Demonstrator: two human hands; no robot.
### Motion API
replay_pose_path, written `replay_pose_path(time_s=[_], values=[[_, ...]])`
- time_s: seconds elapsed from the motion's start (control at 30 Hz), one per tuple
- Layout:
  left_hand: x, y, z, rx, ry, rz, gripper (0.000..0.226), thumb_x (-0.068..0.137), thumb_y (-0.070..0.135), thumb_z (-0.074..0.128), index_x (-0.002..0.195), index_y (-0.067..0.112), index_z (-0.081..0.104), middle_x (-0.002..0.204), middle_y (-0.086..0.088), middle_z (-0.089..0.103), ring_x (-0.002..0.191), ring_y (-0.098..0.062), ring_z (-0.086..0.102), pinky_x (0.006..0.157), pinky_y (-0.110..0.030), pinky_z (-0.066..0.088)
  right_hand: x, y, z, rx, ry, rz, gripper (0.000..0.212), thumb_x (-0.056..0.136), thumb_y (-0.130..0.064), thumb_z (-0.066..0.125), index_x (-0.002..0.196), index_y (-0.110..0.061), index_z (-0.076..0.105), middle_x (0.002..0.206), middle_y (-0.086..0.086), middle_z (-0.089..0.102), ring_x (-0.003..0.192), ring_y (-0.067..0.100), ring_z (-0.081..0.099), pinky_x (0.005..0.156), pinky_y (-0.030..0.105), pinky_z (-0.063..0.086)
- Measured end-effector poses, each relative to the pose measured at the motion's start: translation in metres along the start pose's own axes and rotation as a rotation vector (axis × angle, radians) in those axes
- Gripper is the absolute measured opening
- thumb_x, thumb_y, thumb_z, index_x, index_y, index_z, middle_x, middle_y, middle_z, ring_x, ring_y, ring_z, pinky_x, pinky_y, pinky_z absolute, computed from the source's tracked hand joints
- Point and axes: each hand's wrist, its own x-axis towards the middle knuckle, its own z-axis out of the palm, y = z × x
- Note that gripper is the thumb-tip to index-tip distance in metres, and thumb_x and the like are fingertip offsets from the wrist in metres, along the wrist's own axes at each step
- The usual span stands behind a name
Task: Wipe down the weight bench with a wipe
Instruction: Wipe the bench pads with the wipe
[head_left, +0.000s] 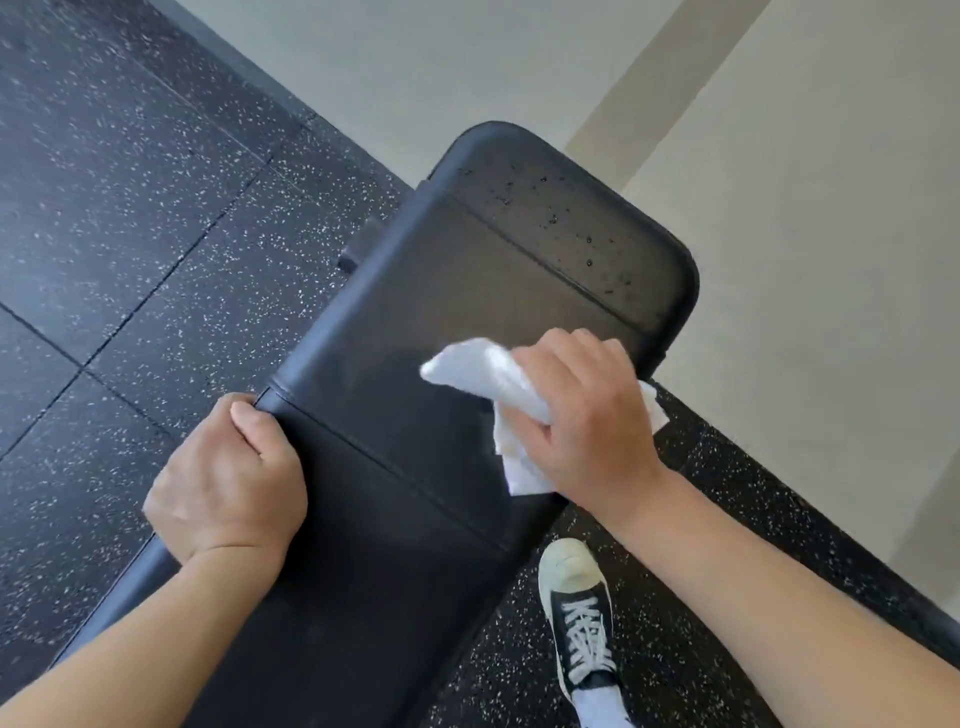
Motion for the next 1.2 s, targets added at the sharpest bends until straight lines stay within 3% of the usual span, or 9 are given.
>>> replay_pose_path(time_s=[0.1, 0.2, 0.43, 0.57, 0.7, 0.83, 1.07, 1.13, 1.2], values=[[0.000, 0.002, -0.001, -0.005, -0.008, -0.024, 0.050, 0.097, 0.041, 0.016, 0.102, 0.025, 0.064, 0.071, -0.002, 0.047, 0.075, -0.033, 0.045, 0.071, -0.041, 0.031, 0.046, 0.004, 0.009, -0.032, 0.003, 0.129, 0.016, 0.089, -0.026, 0.065, 0.093, -0.011, 0.064, 0.083, 0.004, 0.054, 0.074, 0.025, 0.047, 0.065, 0.044, 0.040], [-0.001, 0.006, -0.006, -0.031, -0.017, -0.044, 0.051, 0.095, 0.042, 0.015, 0.101, 0.028, 0.064, 0.072, -0.002, 0.051, 0.074, -0.033, 0.049, 0.071, -0.040, 0.033, 0.082, -0.030, 0.026, -0.016, -0.072, 0.103, 0.017, 0.088, -0.028, 0.067, 0.093, -0.012, 0.063, 0.085, 0.003, 0.055, 0.075, 0.025, 0.049, 0.067, 0.041, 0.039], [0.001, 0.008, -0.009, -0.070, -0.030, -0.043, 0.042, 0.095, 0.039, 0.021, 0.080, 0.022, 0.056, 0.072, -0.003, 0.059, 0.066, -0.030, 0.045, 0.060, -0.037, 0.031, 0.119, -0.134, 0.068, -0.026, -0.368, -0.267, 0.020, 0.090, -0.038, 0.063, 0.092, -0.017, 0.060, 0.095, 0.002, 0.060, 0.090, 0.026, 0.054, 0.075, 0.037, 0.032], [0.001, 0.006, -0.011, -0.080, -0.019, 0.019, 0.039, 0.097, 0.034, 0.030, 0.079, 0.016, 0.060, 0.070, -0.006, 0.061, 0.064, -0.036, 0.058, 0.056, -0.036, 0.033, 0.131, -0.128, 0.063, -0.014, -0.448, -0.384, 0.024, 0.091, -0.038, 0.064, 0.083, -0.016, 0.061, 0.086, 0.004, 0.060, 0.082, 0.027, 0.057, 0.071, 0.040, 0.036], [0.005, 0.003, -0.013, -0.085, -0.090, 0.056, 0.034, 0.097, 0.031, 0.032, 0.082, 0.017, 0.060, 0.070, -0.004, 0.059, 0.064, -0.036, 0.059, 0.059, -0.040, 0.041, 0.196, -0.058, 0.051, -0.249, -0.520, -0.166, 0.027, 0.096, -0.036, 0.061, 0.088, -0.011, 0.063, 0.089, 0.011, 0.063, 0.086, 0.036, 0.059, 0.074, 0.043, 0.037], [0.008, 0.001, -0.013, -0.081, -0.148, 0.084, 0.035, 0.097, 0.031, 0.033, 0.089, 0.018, 0.064, 0.076, -0.002, 0.062, 0.067, -0.031, 0.061, 0.062, -0.042, 0.044, 0.234, -0.039, 0.058, -0.444, -0.589, 0.017, 0.029, 0.096, -0.038, 0.051, 0.083, -0.015, 0.063, 0.081, 0.004, 0.059, 0.074, 0.032, 0.052, 0.067, 0.036, 0.034], [0.009, -0.003, -0.013, -0.131, -0.147, 0.084, 0.034, 0.099, 0.032, 0.034, 0.083, 0.018, 0.061, 0.073, -0.001, 0.057, 0.067, -0.029, 0.058, 0.064, -0.041, 0.039, 0.188, -0.163, 0.114, -0.369, -1.113, -0.176, 0.025, 0.087, -0.033, 0.055, 0.067, -0.021, 0.048, 0.067, -0.005, 0.050, 0.071, 0.023, 0.060, 0.053, 0.030, 0.024], [0.010, -0.003, -0.012, -0.139, -0.127, 0.082, 0.033, 0.098, 0.032, 0.035, 0.080, 0.018, 0.059, 0.072, -0.001, 0.056, 0.066, -0.028, 0.057, 0.064, -0.040, 0.038, 0.186, -0.176, 0.120, -0.310, -1.250, -0.171, 0.031, 0.089, -0.040, 0.056, 0.065, -0.023, 0.047, 0.069, -0.004, 0.053, 0.071, 0.024, 0.060, 0.053, 0.030, 0.028], [0.009, -0.004, -0.012, -0.142, -0.125, 0.085, 0.031, 0.098, 0.032, 0.036, 0.082, 0.020, 0.059, 0.074, 0.000, 0.056, 0.068, -0.027, 0.056, 0.066, -0.040, 0.038, 0.197, -0.163, 0.113, -0.309, -1.250, -0.130, 0.043, 0.088, -0.054, 0.053, 0.062, -0.021, 0.050, 0.067, -0.003, 0.056, 0.066, 0.023, 0.058, 0.054, 0.030, 0.032]])
